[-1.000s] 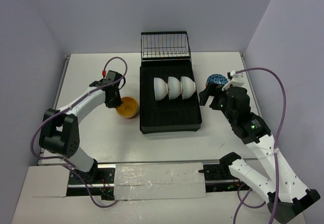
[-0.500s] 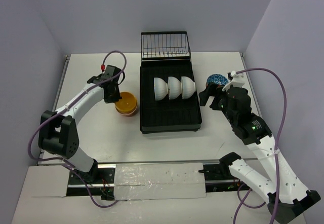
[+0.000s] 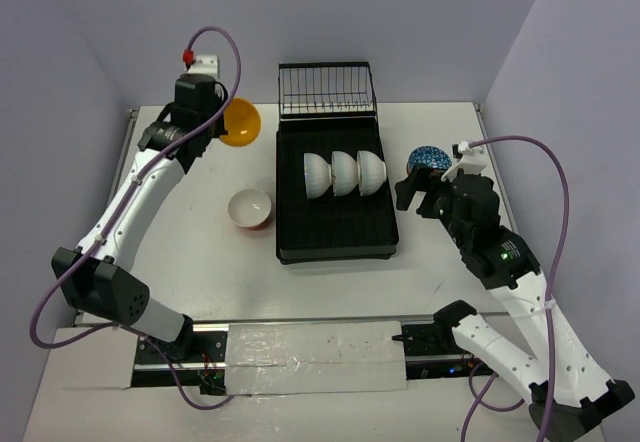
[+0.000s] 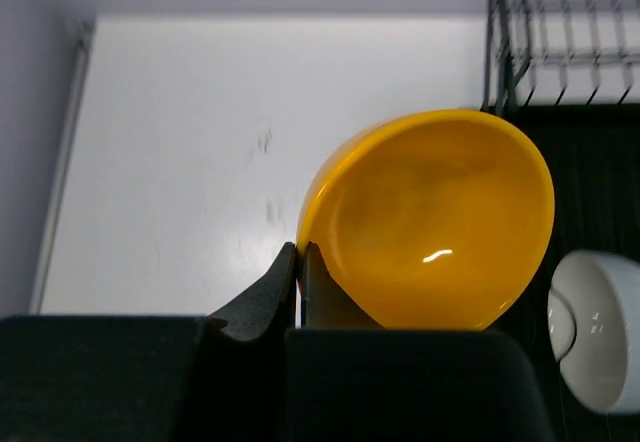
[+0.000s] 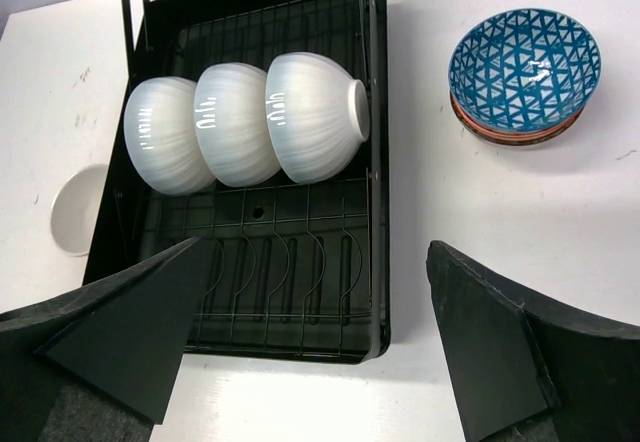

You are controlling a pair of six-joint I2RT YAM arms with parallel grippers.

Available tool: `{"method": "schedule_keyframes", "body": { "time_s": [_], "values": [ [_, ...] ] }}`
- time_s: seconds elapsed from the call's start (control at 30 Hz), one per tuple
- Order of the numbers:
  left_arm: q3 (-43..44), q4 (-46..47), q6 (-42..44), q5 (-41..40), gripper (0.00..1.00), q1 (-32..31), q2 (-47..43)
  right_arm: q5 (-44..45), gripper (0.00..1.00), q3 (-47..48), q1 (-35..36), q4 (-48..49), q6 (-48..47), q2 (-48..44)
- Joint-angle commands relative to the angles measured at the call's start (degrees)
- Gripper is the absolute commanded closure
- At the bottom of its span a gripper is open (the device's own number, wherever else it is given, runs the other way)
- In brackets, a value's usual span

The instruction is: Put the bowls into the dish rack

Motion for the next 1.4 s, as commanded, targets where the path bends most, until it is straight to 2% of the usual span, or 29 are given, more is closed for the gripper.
{"method": "schedule_keyframes", "body": {
  "time_s": [0.0,0.17,0.33,0.67,0.77,0.9,1.03,1.37],
  "values": [
    [7.11,12.73,10.02,-0.48,1.0,-0.03,1.25,0.85,0.02,1.9,-0.12,0.13,-1.21,-1.24],
    [12.21,23.71,20.83,1.72,1.0,-0.99,7.57,1.46,0.02,3.21,-0.12,-0.49,-2.27,-1.51],
    [14.23,40.32,30.4,2.78,1.0,-2.22,13.99,2.08,0.02,4.36,-0.12,-1.1,-4.46,-2.03],
    [19.59,57.38,47.54,2.42,1.0,-6.88,26.47,1.9,0.02,1.9,-0.12,-1.54,-3.76,-4.67],
    [18.9,61.24,50.98,2.42,1.0,-7.84,28.5,1.9,0.02,1.72,-0.12,-1.81,-4.2,-4.67],
    [16.96,69.77,60.71,-0.91,1.0,-9.16,32.79,2.52,0.02,1.81,-0.12,-1.72,-4.29,-4.76],
    [18.01,72.5,64.52,-1.97,1.0,-9.87,36.41,2.26,0.02,1.02,-0.12,-1.63,-4.55,-5.46],
    [17.22,72.86,64.26,0.84,1.0,-10.66,41.51,3.66,0.02,-0.3,-0.12,-2.07,-5.26,-6.87]
  ]
}}
